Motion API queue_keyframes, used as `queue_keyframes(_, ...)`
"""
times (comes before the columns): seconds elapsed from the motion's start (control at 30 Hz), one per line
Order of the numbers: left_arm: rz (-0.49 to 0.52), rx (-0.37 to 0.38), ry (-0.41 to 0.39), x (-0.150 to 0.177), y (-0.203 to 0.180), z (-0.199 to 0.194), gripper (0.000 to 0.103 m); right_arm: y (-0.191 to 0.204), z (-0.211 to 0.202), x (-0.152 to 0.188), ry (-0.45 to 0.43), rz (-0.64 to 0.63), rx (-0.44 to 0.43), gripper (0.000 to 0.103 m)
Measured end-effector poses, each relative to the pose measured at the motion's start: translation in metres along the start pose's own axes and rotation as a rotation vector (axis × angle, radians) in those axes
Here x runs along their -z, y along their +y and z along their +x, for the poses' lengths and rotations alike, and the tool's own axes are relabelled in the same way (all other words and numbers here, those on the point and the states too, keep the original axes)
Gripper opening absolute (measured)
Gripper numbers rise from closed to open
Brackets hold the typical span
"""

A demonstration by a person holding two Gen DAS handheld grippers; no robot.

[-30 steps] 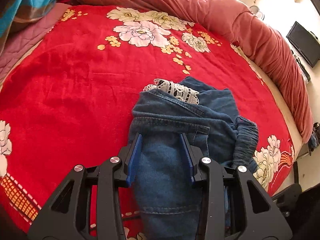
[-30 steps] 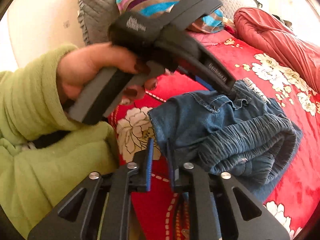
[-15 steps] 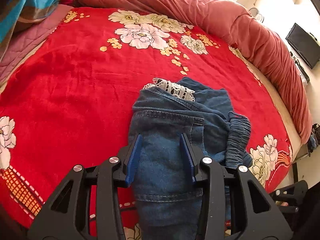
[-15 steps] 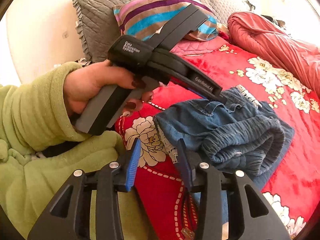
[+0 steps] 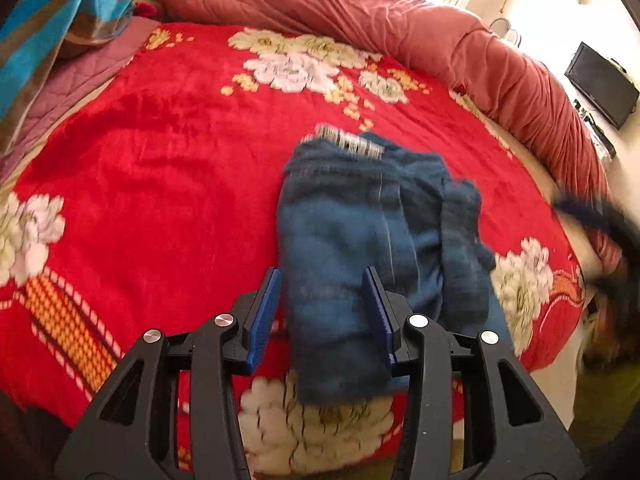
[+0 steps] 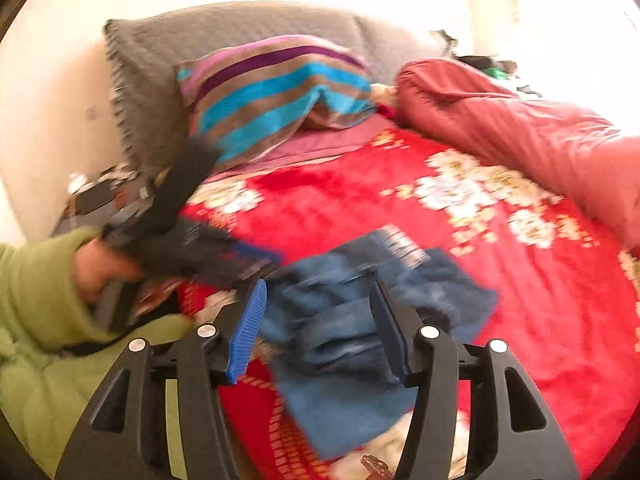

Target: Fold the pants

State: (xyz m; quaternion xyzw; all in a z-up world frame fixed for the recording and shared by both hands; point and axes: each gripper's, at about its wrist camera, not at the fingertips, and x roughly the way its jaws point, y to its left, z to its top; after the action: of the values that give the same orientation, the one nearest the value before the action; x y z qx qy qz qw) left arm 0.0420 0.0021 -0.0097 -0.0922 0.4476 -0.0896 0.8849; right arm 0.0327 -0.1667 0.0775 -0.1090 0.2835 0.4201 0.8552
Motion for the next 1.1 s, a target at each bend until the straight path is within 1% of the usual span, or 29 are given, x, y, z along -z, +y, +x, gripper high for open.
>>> queue_keyframes(0.07,0.009,0.000,0.013,0.008,-0.001,0.000,0.034,-0.012,0.011,-0.011,0.020,0.007,0.047,0.052)
queue_keyframes(0.17,0.018,-0.009,0.013,0.017,-0.004,-0.001,0.034,-0.033,0.035,-0.025,0.063,0.035,0.066,0.053)
queue_keyframes(0.27,0.026,-0.015,0.011,0.024,-0.008,-0.001,0.034,-0.051,0.068,-0.035,0.147,0.067,0.069,0.051)
queue_keyframes(0.37,0.039,-0.016,0.007,0.030,-0.012,-0.003,0.034,-0.060,0.103,-0.039,0.236,0.062,0.060,0.043)
queue_keyframes(0.5,0.045,-0.009,0.004,0.035,-0.013,-0.004,0.034,-0.060,0.139,-0.038,0.333,0.058,0.001,0.043)
queue_keyframes(0.53,0.043,-0.006,0.004,0.035,-0.013,-0.004,0.034,-0.060,0.151,-0.035,0.369,0.050,-0.014,0.043)
queue_keyframes(0.57,0.041,-0.001,0.004,0.035,-0.013,-0.004,0.034,-0.058,0.157,-0.034,0.391,0.043,-0.011,0.038)
queue_keyframes(0.6,0.040,0.002,0.004,0.036,-0.013,-0.004,0.034,-0.057,0.166,-0.031,0.420,0.035,-0.016,0.028)
queue_keyframes(0.63,0.037,0.005,0.004,0.036,-0.012,-0.004,0.034,-0.056,0.172,-0.028,0.446,0.034,-0.027,0.005)
queue_keyframes(0.7,0.033,0.013,0.004,0.037,-0.012,-0.005,0.034,-0.046,0.173,-0.030,0.440,-0.003,0.025,0.005)
queue_keyframes(0.73,0.032,0.018,0.004,0.037,-0.012,-0.005,0.034,-0.040,0.169,-0.034,0.421,-0.048,0.068,0.004)
queue_keyframes(0.77,0.031,0.021,0.003,0.037,-0.012,-0.005,0.034,-0.033,0.167,-0.038,0.400,-0.108,0.132,0.004)
queue_keyframes(0.8,0.030,0.026,0.002,0.037,-0.012,-0.005,0.034,-0.032,0.167,-0.038,0.398,-0.130,0.162,0.004)
queue_keyframes(0.87,0.034,0.033,0.002,0.037,-0.013,-0.005,0.034,-0.035,0.178,-0.032,0.415,-0.127,0.188,0.004)
queue_keyframes(0.93,0.040,0.036,0.001,0.038,-0.015,-0.005,0.035,-0.038,0.188,-0.023,0.429,-0.125,0.195,0.004)
queue_keyframes(1.03,0.042,0.039,0.003,0.039,-0.017,-0.006,0.035,-0.049,0.191,-0.016,0.400,-0.039,0.176,0.004)
queue_keyframes(1.1,0.045,0.035,0.004,0.040,-0.019,-0.006,0.035,-0.056,0.189,-0.018,0.382,0.005,0.173,0.007)
